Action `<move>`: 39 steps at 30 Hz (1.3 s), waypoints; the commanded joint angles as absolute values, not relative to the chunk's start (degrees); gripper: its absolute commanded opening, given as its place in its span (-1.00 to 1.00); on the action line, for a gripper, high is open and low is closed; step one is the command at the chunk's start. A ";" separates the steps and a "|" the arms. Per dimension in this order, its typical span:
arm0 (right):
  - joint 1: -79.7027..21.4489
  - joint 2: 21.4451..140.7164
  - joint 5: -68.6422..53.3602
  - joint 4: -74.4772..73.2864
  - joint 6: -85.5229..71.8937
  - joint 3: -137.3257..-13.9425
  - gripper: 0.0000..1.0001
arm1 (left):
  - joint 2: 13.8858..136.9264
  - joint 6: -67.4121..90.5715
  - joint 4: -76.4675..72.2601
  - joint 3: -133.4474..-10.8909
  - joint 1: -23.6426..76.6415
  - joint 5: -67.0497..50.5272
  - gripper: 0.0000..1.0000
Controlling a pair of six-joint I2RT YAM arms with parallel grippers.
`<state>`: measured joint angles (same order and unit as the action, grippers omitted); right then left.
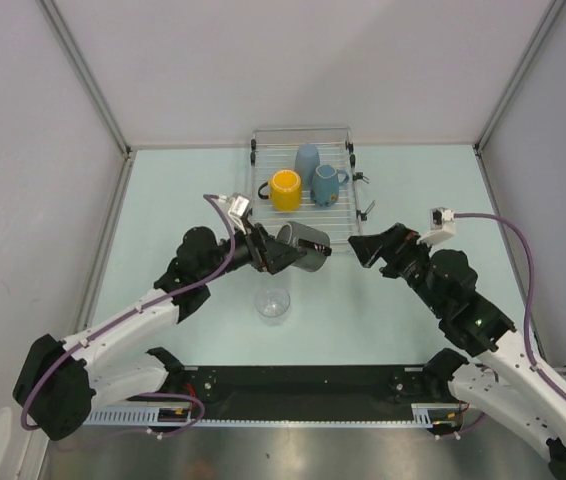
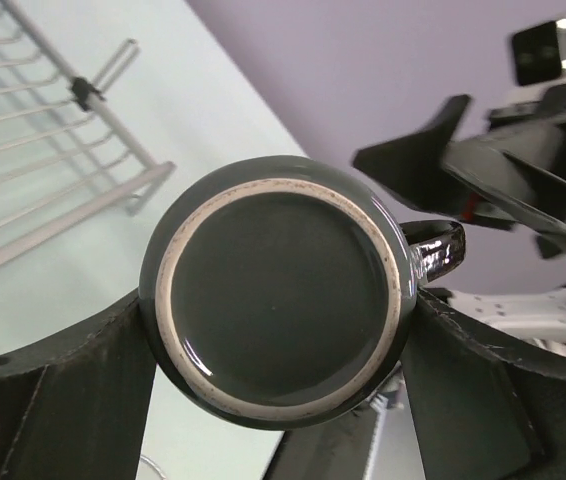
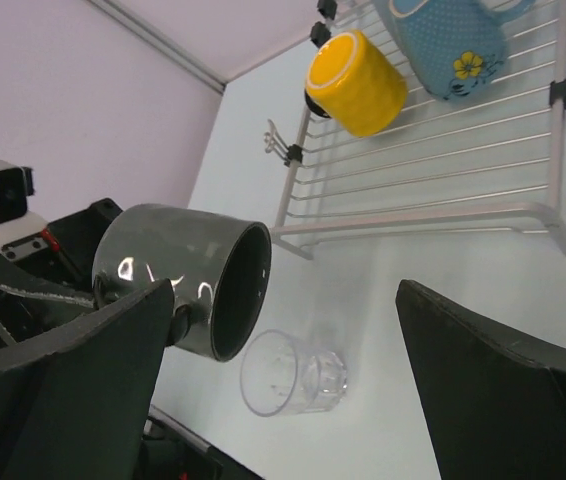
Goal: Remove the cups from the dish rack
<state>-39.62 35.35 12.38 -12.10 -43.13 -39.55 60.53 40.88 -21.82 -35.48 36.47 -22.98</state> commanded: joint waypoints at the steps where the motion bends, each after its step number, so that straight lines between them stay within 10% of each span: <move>1: -34.47 32.53 0.64 -0.91 -47.89 -35.87 0.99 | 57.74 51.22 -46.79 -31.39 35.34 -31.10 -0.99; 11: -30.41 33.83 -13.97 15.37 -56.51 -29.62 0.99 | 61.61 63.63 -70.75 -22.50 35.07 -38.14 -0.99; 39: -39.11 46.14 -18.90 28.12 -57.92 -31.82 0.91 | 61.00 53.96 -60.64 -24.00 38.23 -30.76 -0.99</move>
<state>-38.65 44.80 -18.90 23.22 -58.48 -29.39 61.12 54.94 -54.02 -21.12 36.49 -31.62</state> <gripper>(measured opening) 0.966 0.877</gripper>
